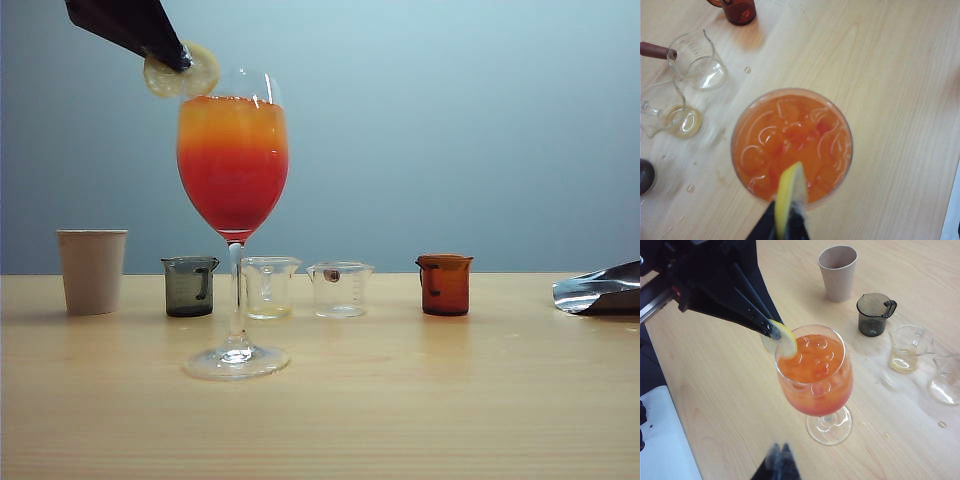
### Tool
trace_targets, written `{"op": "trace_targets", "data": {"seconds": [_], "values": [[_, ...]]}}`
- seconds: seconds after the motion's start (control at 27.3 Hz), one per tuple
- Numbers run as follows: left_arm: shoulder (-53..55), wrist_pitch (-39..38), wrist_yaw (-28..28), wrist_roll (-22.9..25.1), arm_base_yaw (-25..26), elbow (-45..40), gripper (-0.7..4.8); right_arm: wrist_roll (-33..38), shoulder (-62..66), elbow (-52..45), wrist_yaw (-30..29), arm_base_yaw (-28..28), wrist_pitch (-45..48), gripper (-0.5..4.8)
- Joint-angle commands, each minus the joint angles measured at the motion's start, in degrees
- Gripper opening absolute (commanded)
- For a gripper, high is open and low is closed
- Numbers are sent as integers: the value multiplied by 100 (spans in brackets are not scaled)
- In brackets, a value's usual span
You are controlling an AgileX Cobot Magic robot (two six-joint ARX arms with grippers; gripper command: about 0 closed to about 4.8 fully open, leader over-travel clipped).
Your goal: Pick up the lemon slice from the paper cup on the left and carefully insert it into the rim of the goblet.
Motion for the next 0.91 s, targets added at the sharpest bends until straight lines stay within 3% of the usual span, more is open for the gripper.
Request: {"op": "trace_targets", "data": {"seconds": [0.04, 0.15, 0.18, 0.48, 0.55, 0.77, 0.91], "values": [[-22, 42, 26, 39, -9, 15, -5, -20, -20, 20, -33, 2, 94, -9], [-22, 72, 22, 39, -9, 15, 83, -20, -20, 20, -33, 2, 94, -9], [-22, 79, 24, 39, -9, 15, 90, -20, -20, 20, -33, 2, 94, -9], [-22, 81, 24, 39, -9, 15, 95, -20, -20, 20, -33, 2, 92, -9], [-22, 105, 24, 39, -9, 15, 158, -20, -20, 20, -33, 2, 92, -9], [-22, 317, -369, 37, -7, 15, 161, -22, -20, 20, -79, 2, 92, -9], [-22, 402, -337, 15, -7, 15, 161, -22, -20, 20, -79, -4, 92, -9]]}}
